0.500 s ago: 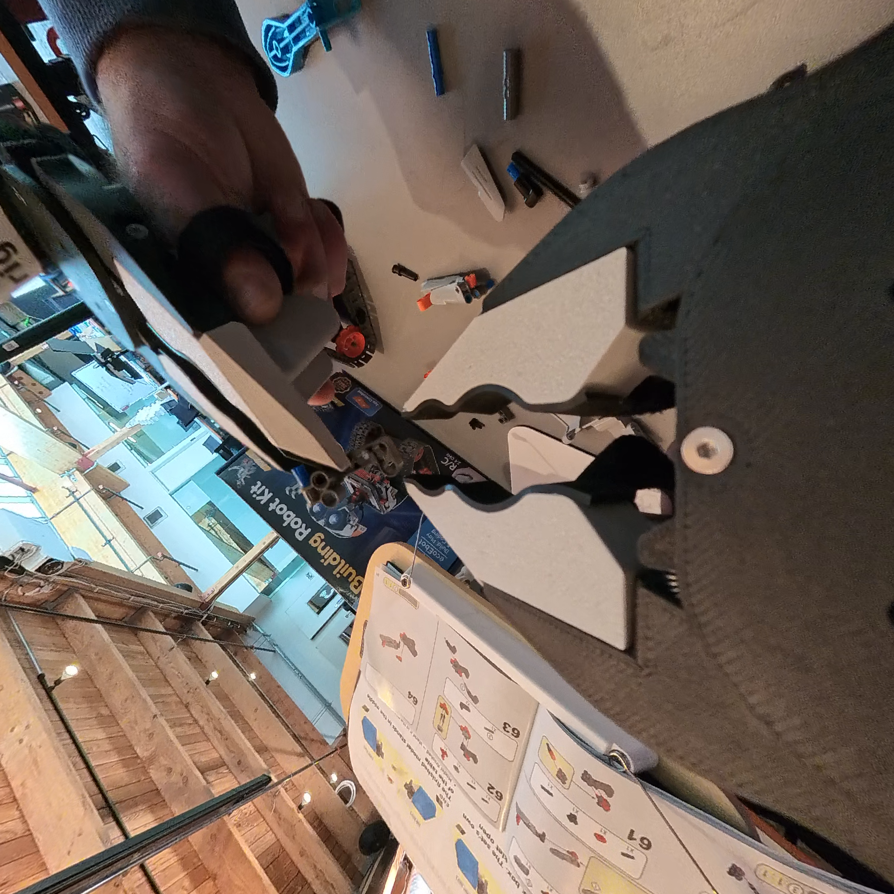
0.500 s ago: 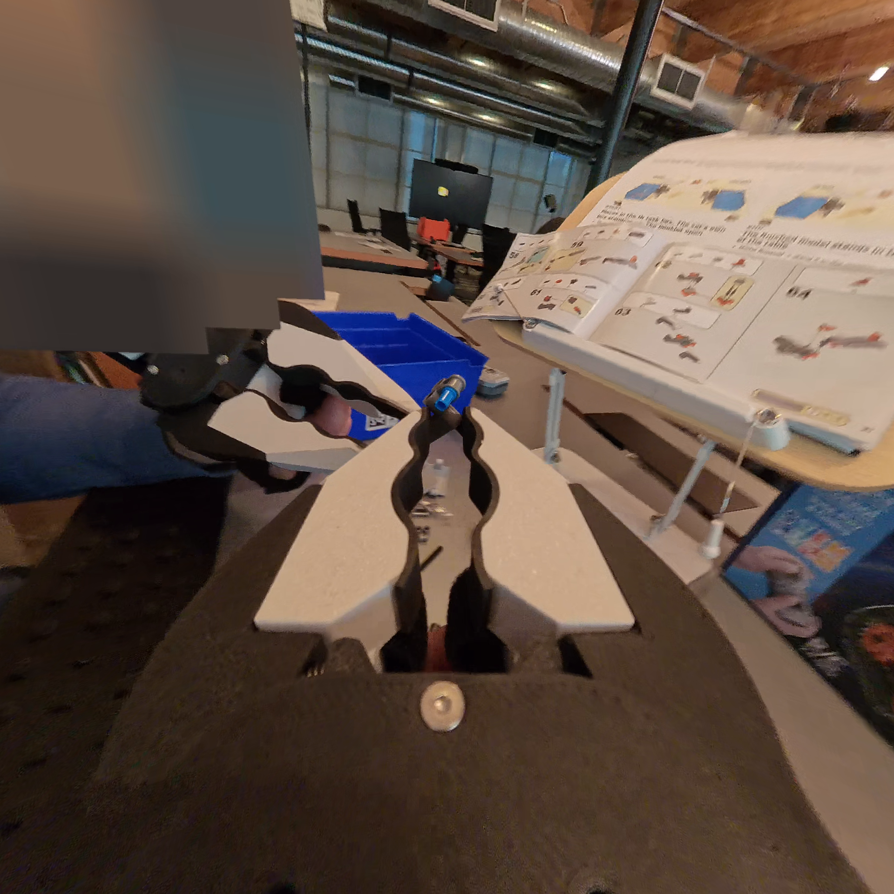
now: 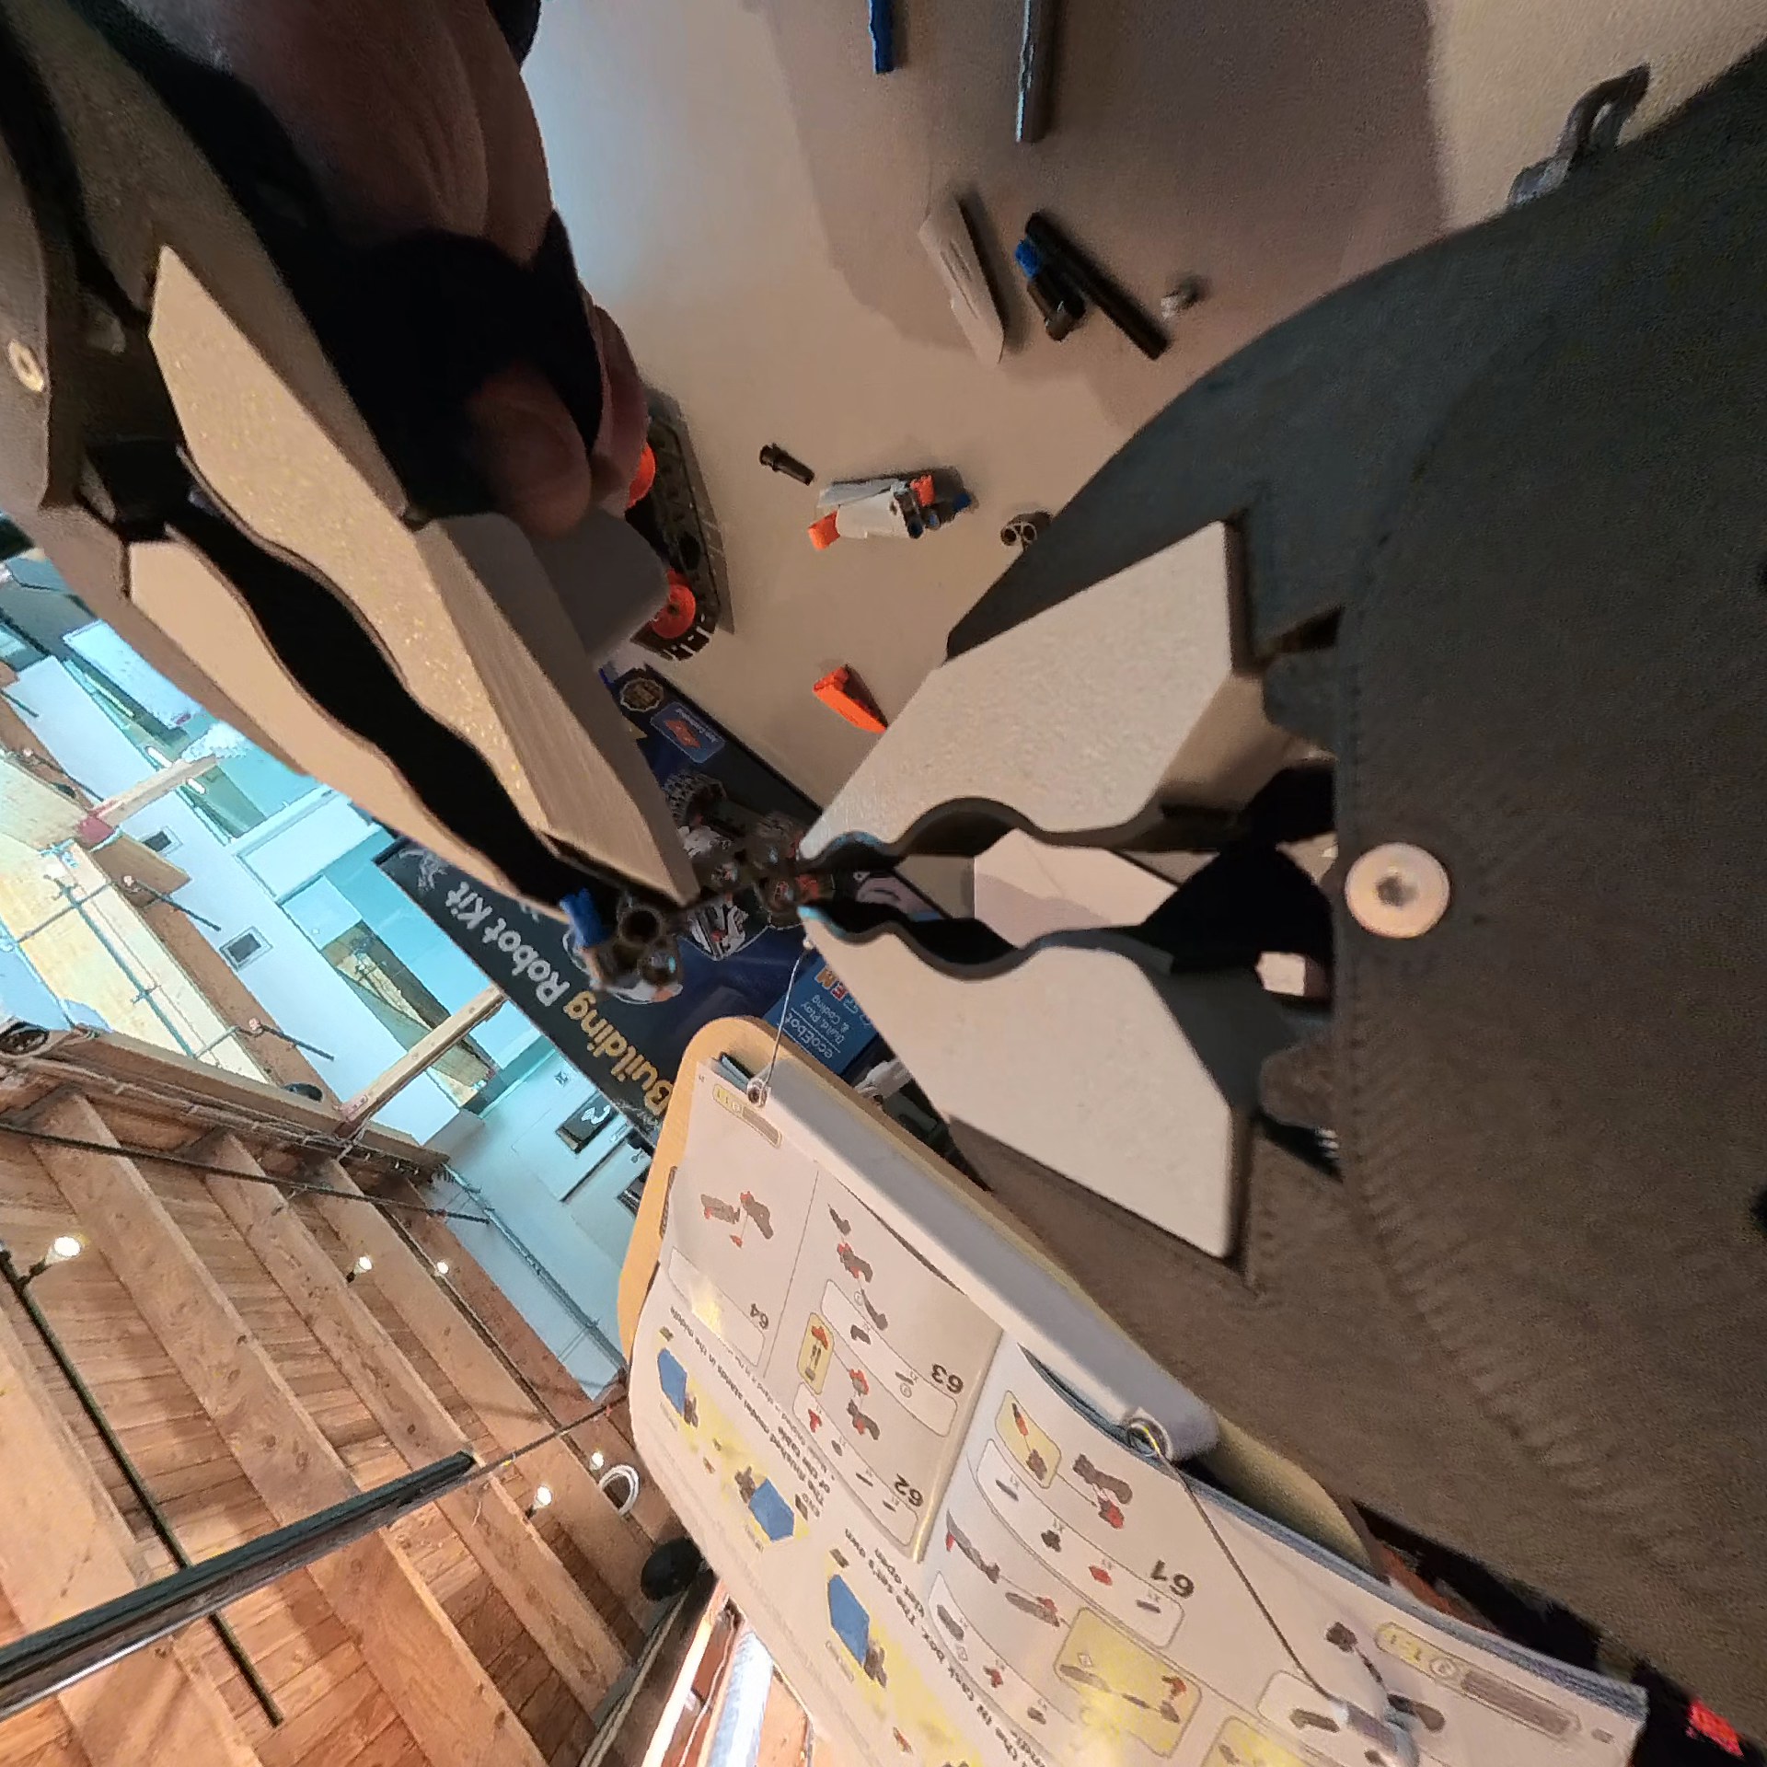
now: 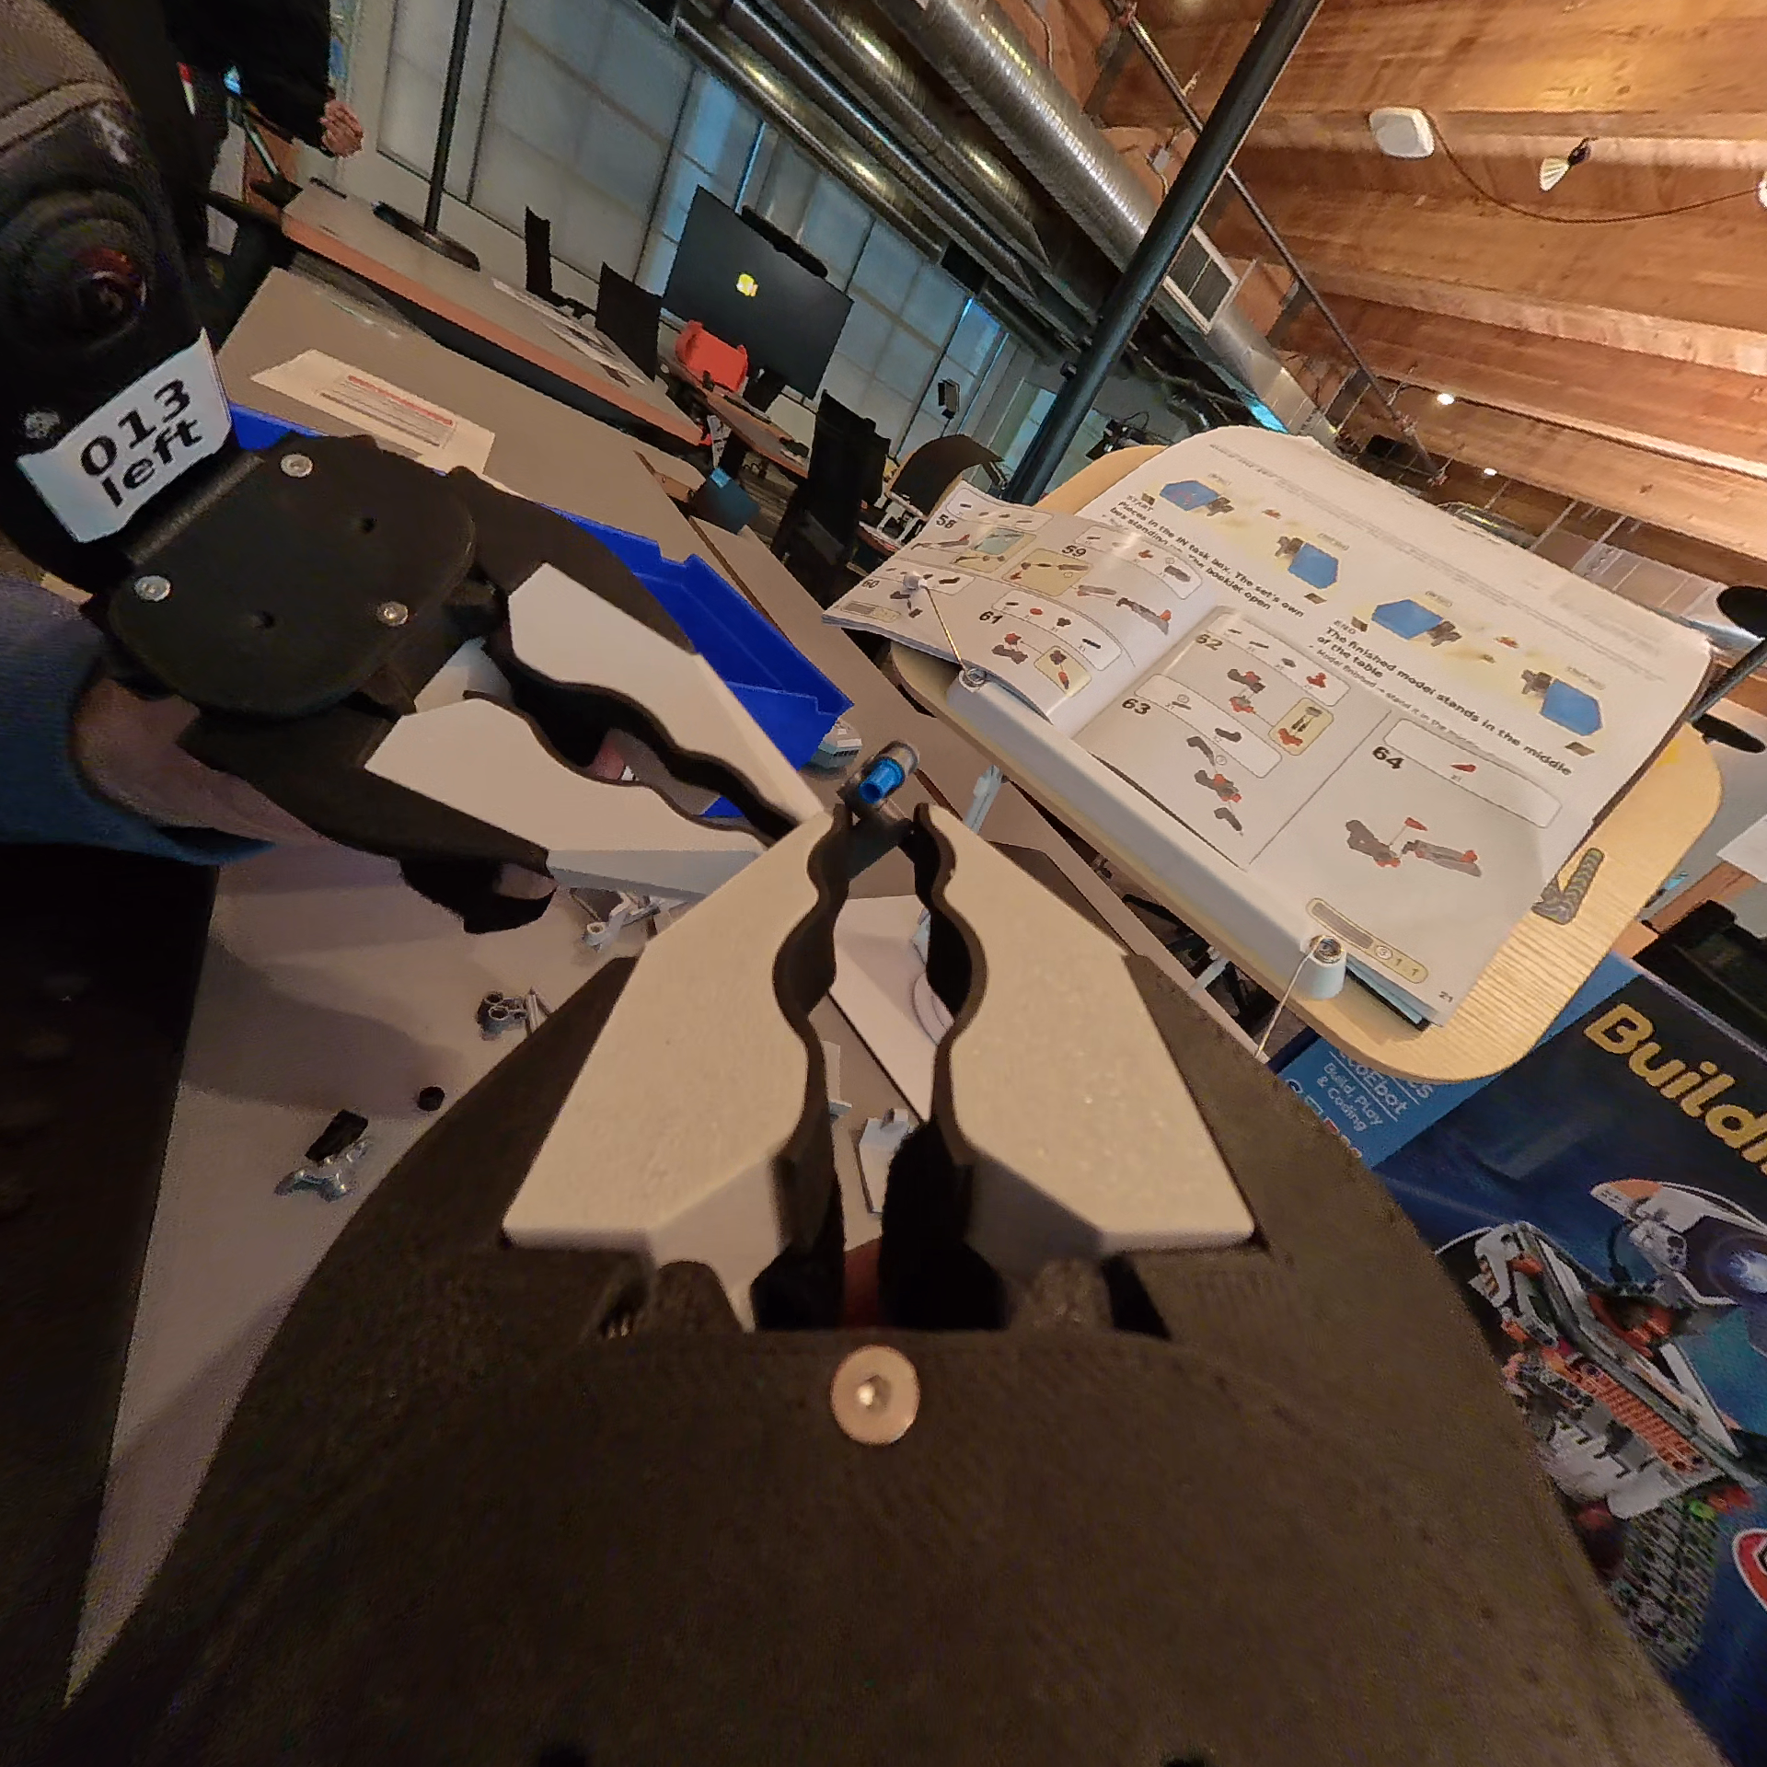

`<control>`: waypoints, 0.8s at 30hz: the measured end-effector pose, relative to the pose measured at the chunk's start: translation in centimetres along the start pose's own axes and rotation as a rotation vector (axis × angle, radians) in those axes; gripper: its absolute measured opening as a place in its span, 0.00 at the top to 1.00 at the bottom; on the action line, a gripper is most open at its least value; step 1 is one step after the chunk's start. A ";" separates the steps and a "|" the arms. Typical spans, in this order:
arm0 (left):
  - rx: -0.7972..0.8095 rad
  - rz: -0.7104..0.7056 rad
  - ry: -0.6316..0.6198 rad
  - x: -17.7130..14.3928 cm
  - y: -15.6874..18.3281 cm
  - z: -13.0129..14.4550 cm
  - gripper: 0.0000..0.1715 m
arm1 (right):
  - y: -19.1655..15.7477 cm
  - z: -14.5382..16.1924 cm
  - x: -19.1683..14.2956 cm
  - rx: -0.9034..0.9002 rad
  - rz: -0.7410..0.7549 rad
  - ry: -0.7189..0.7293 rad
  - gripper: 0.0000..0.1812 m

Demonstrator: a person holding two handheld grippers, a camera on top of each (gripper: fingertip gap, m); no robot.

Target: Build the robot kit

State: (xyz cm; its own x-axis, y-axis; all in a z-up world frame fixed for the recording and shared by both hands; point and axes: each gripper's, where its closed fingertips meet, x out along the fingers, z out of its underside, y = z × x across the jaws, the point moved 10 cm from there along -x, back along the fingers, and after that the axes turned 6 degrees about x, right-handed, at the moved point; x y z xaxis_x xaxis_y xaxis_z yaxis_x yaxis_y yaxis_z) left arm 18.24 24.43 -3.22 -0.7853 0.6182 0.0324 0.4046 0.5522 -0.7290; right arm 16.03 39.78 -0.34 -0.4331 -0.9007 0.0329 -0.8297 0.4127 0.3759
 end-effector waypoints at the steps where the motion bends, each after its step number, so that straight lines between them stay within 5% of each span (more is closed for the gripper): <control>1: -0.012 -0.001 0.003 0.0 -0.1 0.0 0.96 | 0.0 0.0 0.0 -0.001 -0.001 -0.001 0.94; 7: -0.028 0.008 0.011 -0.1 -0.2 0.0 0.91 | 0.4 0.1 0.2 0.123 -0.050 0.035 0.94; 20: -0.057 -0.008 0.057 -0.5 -0.6 0.0 1.00 | 1.1 0.2 0.0 0.253 -0.118 0.088 0.94; 24: -0.073 0.048 0.055 -0.4 -0.3 0.0 0.89 | 1.1 0.5 0.1 0.257 -0.080 0.081 0.94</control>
State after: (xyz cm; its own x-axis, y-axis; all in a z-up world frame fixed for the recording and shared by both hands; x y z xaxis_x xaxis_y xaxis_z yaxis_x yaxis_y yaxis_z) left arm 18.41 24.07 -3.03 -0.7382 0.6736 0.0372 0.4759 0.5591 -0.6789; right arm 14.94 40.20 -0.38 -0.3420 -0.9353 0.0903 -0.9265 0.3517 0.1336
